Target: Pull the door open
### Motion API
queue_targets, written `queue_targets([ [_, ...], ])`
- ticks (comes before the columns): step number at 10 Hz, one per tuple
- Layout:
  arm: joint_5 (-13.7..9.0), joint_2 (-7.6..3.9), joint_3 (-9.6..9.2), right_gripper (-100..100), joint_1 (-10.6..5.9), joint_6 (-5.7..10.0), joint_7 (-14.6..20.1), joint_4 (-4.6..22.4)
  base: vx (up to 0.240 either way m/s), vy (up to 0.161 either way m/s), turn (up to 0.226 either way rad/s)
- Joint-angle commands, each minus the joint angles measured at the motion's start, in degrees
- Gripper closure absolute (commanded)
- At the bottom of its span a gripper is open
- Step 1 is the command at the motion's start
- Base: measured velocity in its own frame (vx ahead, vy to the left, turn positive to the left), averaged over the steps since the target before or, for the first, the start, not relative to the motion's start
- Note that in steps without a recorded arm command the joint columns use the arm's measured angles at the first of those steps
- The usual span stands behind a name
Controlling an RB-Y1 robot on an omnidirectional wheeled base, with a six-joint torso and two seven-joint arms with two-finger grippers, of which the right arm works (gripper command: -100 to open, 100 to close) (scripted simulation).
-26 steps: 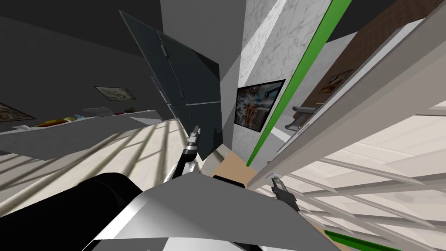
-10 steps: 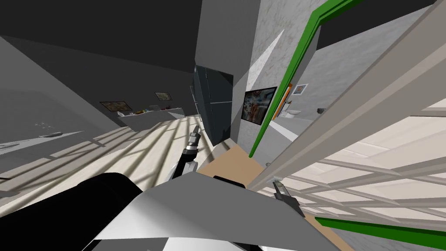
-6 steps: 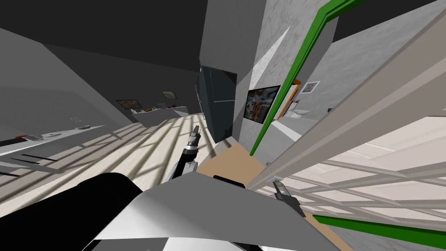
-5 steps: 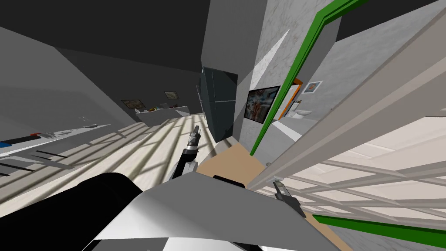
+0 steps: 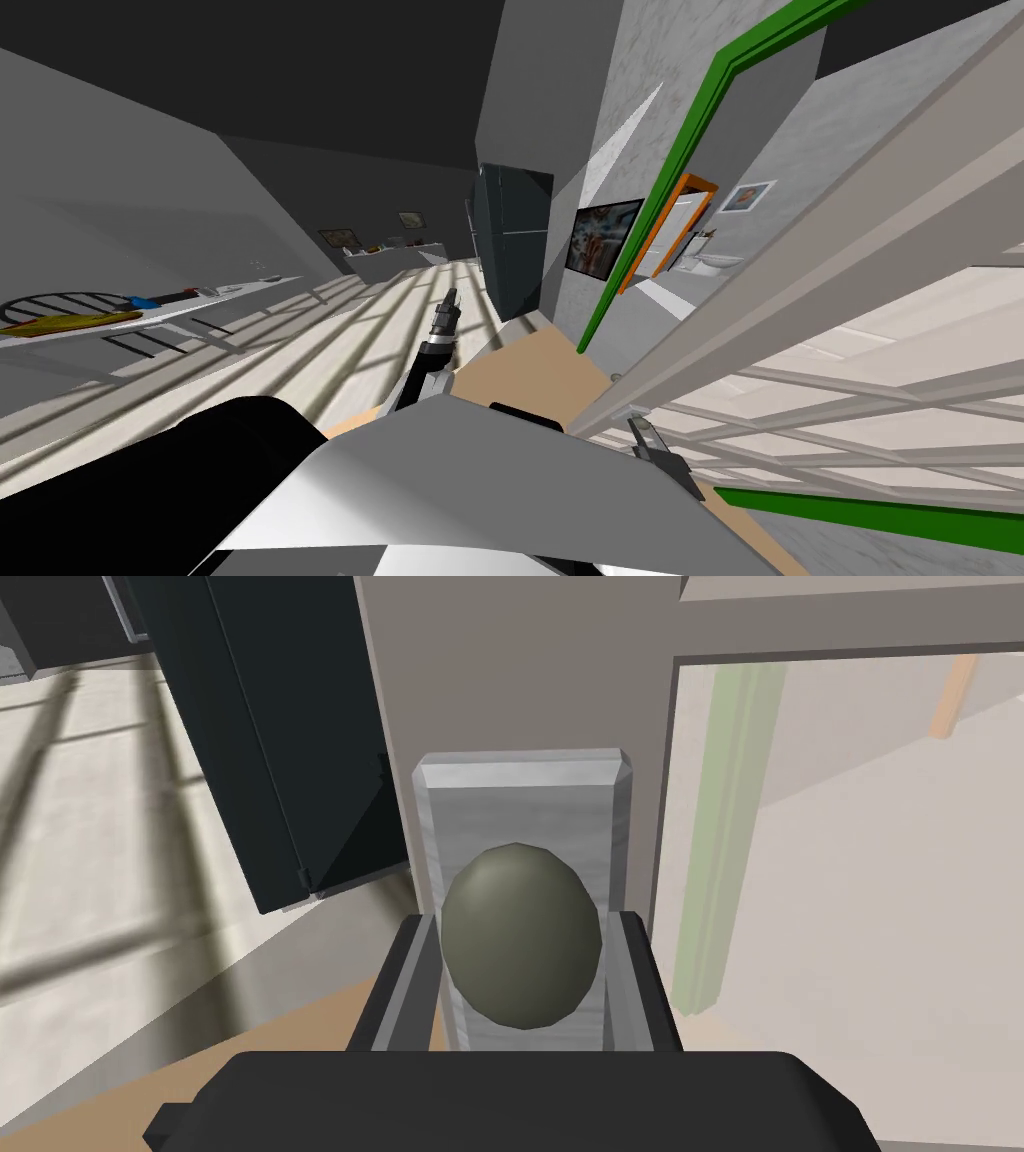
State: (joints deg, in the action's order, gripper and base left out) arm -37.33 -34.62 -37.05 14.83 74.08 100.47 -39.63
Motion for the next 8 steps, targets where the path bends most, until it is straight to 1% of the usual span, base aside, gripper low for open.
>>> queue_targets([
  [1, 0.08, -0.29, -0.15, 100, -0.15, 0.68, 0.33, 0.21, -0.176, -0.035, 0.081],
  [2, 0.10, -0.08, -0.18, 100, -0.15, 0.23, 0.20, 0.27, -0.076, -0.017, 0.021],
  [3, 0.22, -0.09, -0.50, 100, -0.33, 0.54, 0.54, 0.86, -0.113, -0.045, 0.115],
  [8, 0.48, -0.26, -1.26, 100, -1.18, 1.92, 1.64, 2.65, -0.206, -0.050, 0.145],
])
